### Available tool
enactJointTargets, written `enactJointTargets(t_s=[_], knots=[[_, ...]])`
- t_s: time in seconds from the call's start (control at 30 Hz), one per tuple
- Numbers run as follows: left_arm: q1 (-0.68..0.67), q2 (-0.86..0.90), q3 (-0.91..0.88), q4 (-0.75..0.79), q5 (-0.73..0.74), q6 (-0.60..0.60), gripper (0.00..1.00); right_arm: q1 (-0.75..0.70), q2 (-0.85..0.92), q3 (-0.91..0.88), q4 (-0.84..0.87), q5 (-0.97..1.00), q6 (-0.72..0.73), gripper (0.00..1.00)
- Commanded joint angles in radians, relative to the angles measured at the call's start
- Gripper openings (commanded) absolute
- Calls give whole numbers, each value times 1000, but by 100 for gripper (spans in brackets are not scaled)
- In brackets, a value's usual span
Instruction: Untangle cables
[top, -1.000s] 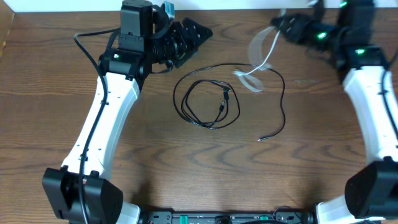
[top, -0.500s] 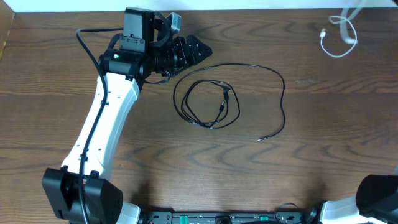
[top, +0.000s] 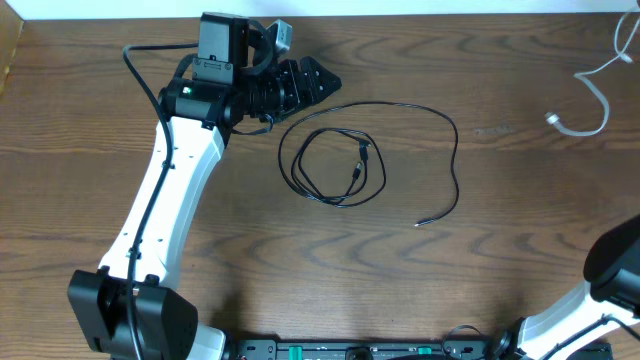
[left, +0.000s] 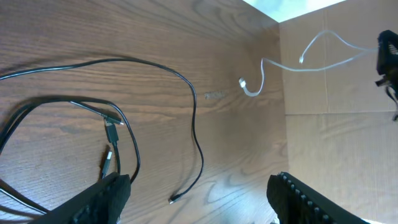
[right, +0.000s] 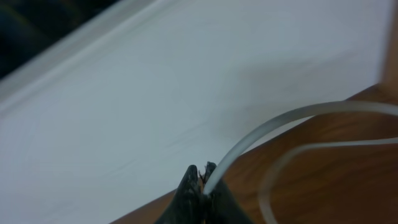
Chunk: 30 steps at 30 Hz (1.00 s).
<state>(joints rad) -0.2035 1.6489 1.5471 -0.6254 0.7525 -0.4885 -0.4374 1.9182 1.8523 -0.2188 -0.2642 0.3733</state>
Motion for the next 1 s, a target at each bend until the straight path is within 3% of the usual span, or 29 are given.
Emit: enactJointTargets(t_s=[0.0, 0.2, 0.57, 0.63, 0.67, 0.73, 0.77, 0.97], knots=[[1, -16, 8, -2, -14, 25, 75, -7, 15, 10, 65, 218, -68, 1], [-8, -16, 8, -3, -55, 25, 75, -34, 20, 10, 163, 328, -68, 1], [-77, -16, 8, -2, -201, 25, 75, -40, 130, 10, 19, 325, -135, 3], [-84, -16, 8, -2, -206, 26, 75, -42, 143, 10, -11, 318, -135, 14], [-84, -16, 8, -2, -208, 25, 75, -42, 144, 10, -29, 299, -135, 33], [-84, -16, 8, -2, -209, 26, 75, -41, 141, 10, -55, 264, -135, 82], [-84, -16, 8, -2, -209, 35, 75, -41, 136, 10, -60, 243, -135, 99], [-84, -16, 8, -3, -209, 55, 75, -39, 62, 10, -128, 95, -135, 99]])
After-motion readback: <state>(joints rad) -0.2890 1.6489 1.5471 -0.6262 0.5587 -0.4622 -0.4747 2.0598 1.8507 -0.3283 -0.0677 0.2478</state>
